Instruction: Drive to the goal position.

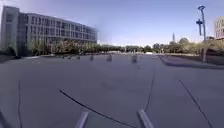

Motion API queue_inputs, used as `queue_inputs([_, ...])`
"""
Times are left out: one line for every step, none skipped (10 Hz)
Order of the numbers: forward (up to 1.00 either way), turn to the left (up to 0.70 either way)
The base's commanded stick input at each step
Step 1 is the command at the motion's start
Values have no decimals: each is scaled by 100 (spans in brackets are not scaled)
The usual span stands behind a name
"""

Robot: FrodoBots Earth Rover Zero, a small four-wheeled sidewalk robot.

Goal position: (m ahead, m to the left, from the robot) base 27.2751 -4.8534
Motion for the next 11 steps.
queue_inputs([0,0])
queue_inputs([0,0])
queue_inputs([0,0])
queue_inputs([0,0])
queue_inputs([100,0])
queue_inputs([100,0])
queue_inputs([100,0])
queue_inputs([100,0])
queue_inputs([100,0])
queue_inputs([100,0])
queue_inputs([100,0])
